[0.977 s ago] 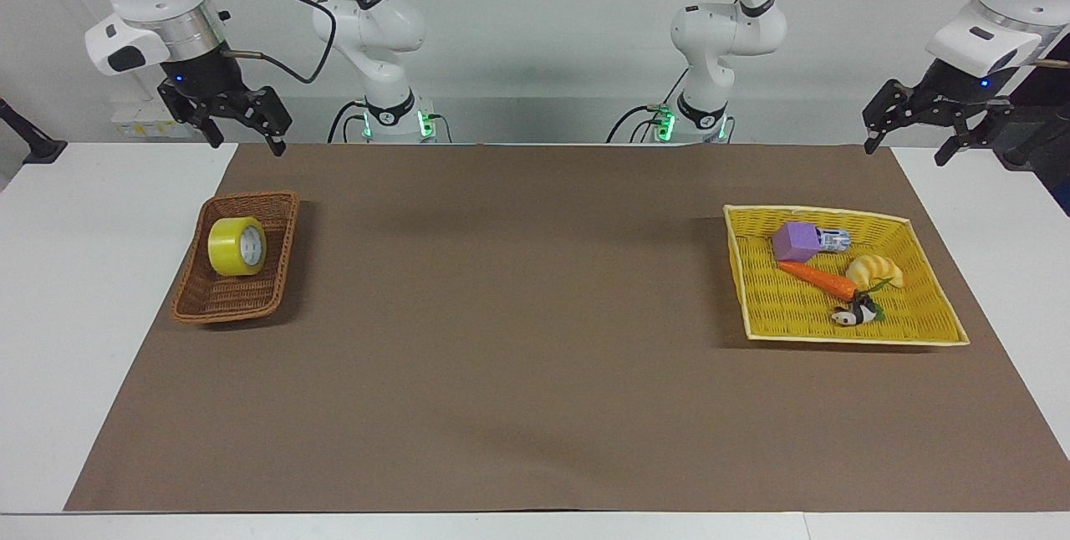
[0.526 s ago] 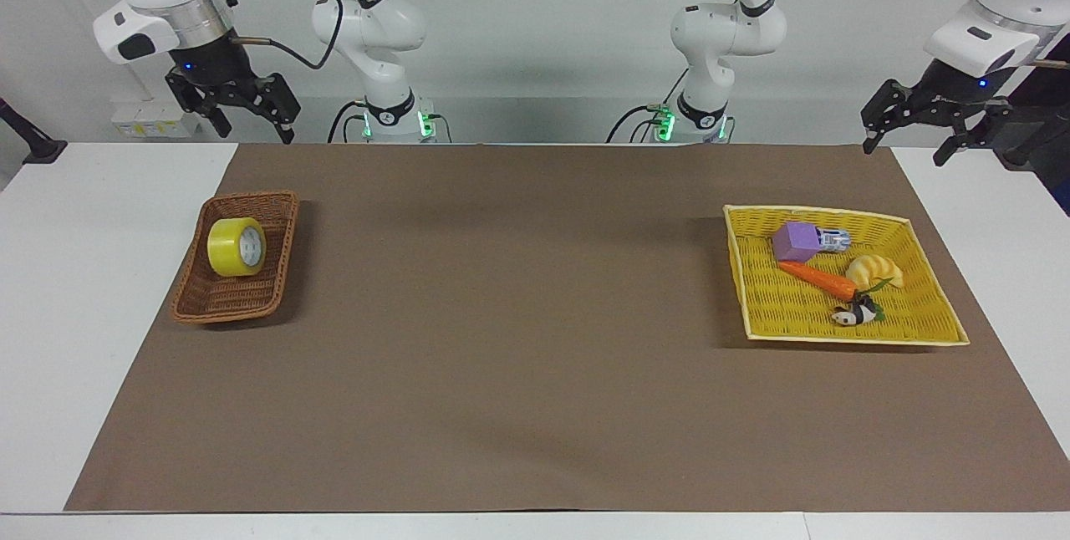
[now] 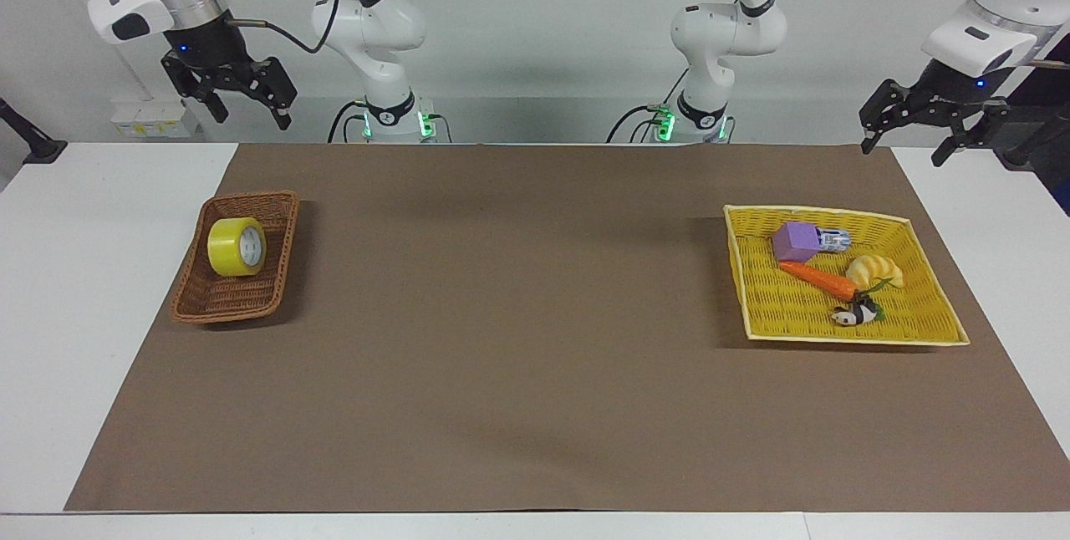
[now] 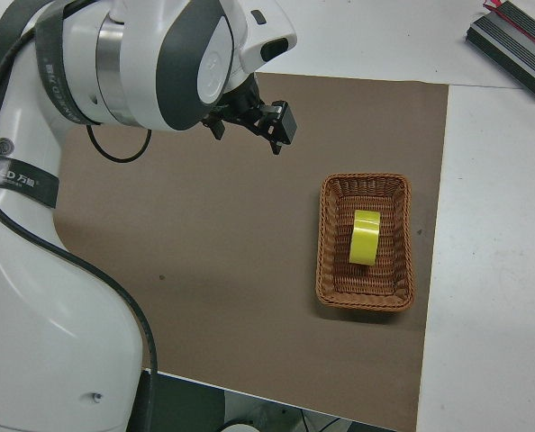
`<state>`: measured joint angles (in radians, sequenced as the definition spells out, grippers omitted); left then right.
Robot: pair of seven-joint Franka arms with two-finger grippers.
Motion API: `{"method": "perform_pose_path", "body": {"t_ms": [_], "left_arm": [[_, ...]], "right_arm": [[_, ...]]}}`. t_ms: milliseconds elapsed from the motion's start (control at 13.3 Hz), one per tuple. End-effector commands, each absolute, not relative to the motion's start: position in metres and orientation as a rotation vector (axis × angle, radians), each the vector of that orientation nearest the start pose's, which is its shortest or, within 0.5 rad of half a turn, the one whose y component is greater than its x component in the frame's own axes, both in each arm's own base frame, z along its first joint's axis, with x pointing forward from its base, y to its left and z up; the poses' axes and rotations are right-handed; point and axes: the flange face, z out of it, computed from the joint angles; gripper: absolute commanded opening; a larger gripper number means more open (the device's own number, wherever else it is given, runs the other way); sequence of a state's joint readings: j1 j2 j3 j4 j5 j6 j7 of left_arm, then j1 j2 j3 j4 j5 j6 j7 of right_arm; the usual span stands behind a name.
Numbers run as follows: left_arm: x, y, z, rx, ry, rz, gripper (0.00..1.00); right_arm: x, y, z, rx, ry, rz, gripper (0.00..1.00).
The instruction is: Move tape to another basket
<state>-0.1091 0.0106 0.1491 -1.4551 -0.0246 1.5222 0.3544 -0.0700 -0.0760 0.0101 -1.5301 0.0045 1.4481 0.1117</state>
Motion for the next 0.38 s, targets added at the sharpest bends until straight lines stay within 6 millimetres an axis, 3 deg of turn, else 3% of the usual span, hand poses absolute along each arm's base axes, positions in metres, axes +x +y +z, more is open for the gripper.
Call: {"method": "perform_pose_path", "body": {"t_ms": [0, 301], "left_arm": [[0.5461, 0.0202, 0.671, -3.099, 0.51, -0.091, 1.0], [0.5463, 0.0202, 0.6712, -3.098, 0.512, -0.093, 1.0]], "right_arm": [[0.5106, -0.0345, 0.6734, -3.126, 0.254, 0.024, 1.0], [0.51, -0.0352, 0.6735, -3.126, 0.251, 0.024, 1.0]]}}
